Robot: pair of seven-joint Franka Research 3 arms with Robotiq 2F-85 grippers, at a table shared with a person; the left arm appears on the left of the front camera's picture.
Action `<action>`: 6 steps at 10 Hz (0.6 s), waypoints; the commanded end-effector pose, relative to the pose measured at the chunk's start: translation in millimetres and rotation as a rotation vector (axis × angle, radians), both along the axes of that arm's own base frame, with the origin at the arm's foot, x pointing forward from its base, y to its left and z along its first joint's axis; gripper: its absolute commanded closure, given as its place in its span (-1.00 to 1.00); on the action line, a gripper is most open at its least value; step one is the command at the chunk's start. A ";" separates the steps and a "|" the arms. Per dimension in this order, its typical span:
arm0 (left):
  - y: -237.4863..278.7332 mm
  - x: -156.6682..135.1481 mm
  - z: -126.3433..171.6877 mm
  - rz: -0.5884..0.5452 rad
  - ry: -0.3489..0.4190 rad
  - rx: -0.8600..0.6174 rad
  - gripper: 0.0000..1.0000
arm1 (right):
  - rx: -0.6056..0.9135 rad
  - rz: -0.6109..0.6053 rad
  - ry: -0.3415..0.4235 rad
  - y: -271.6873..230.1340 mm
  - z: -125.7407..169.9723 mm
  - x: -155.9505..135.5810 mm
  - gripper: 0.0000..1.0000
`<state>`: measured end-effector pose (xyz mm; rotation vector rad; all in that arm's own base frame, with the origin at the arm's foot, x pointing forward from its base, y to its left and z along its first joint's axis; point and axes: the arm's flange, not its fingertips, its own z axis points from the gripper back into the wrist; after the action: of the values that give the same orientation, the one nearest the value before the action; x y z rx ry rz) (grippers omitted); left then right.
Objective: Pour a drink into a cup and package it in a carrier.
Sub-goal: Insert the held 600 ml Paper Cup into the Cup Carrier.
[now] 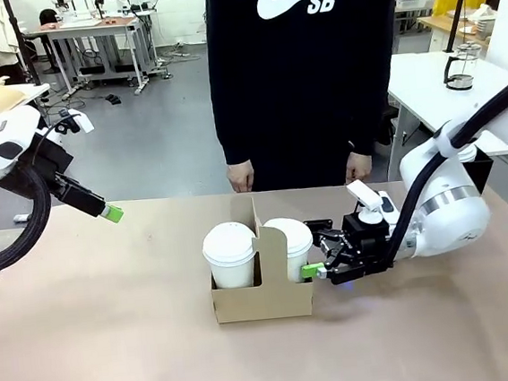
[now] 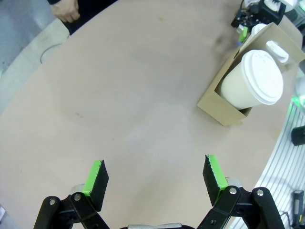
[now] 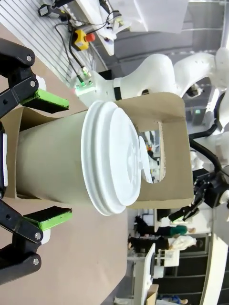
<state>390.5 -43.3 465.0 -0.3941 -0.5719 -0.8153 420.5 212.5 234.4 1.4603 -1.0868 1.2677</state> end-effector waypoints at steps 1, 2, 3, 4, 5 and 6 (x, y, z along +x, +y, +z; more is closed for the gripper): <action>-1.4 0.4 1.0 0.006 0.010 -0.014 -1.00 | -0.046 -0.033 -0.008 -17.5 23.5 -10.4 -1.00; -1.4 0.4 1.0 0.006 0.010 -0.014 -1.00 | -0.057 -0.053 0.003 -28.6 29.6 -10.4 -1.00; -1.4 0.4 1.0 0.006 0.010 -0.014 -1.00 | -0.095 -0.088 0.034 -42.5 34.7 -12.8 -1.00; -1.4 0.4 1.0 0.006 0.010 -0.014 -1.00 | -0.143 -0.136 0.059 -61.6 41.8 -16.7 -1.00; -1.4 0.4 1.0 0.006 0.010 -0.014 -1.00 | -0.194 -0.214 0.102 -84.6 51.6 -25.2 -1.00; -1.4 0.4 1.0 0.006 0.010 -0.014 -1.00 | -0.261 -0.301 0.151 -112.7 66.1 -40.4 -1.00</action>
<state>390.5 -43.3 465.4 -0.3938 -0.5719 -0.8155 402.0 118.2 274.3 1.1965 -1.0294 1.0943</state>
